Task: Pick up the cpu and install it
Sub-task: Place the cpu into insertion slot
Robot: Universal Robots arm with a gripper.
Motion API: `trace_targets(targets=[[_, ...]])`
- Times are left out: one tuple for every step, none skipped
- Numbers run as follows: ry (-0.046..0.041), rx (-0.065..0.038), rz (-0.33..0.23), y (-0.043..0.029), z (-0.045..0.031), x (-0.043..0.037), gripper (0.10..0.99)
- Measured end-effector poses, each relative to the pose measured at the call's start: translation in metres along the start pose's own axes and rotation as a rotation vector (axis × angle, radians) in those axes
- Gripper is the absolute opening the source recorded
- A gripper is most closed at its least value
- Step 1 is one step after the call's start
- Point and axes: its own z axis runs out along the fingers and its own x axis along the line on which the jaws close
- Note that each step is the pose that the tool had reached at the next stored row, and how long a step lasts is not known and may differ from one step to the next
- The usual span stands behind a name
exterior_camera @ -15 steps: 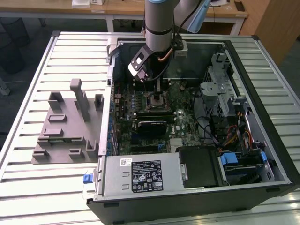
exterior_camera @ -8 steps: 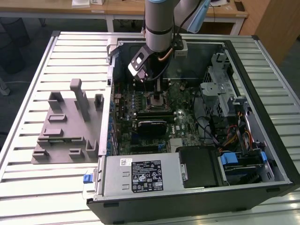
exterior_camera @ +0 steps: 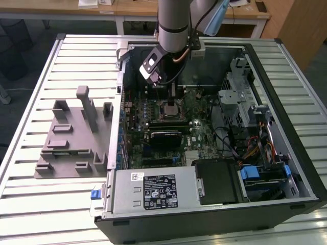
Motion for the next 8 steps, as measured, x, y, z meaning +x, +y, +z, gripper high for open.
trace_targets(targets=[[0.0000,0.000,-0.002,0.0001,-0.0018,0.0000,0.106],[0.0001,0.000,-0.003,0.0002,-0.0037,0.0000,0.106],[0.0003,-0.001,-0.004,0.0003,-0.0058,-0.0001,0.106],[0.0002,-0.001,-0.005,0.0004,-0.0082,-0.0001,0.106],[0.0003,-0.002,-0.006,0.0005,-0.0104,-0.0001,0.106],[0.0004,-0.003,-0.007,0.0006,-0.0127,-0.0001,0.106],[0.0005,-0.003,-0.007,0.0008,-0.0148,-0.0001,0.106],[0.0005,-0.004,-0.008,0.0009,-0.0170,-0.0002,0.106]])
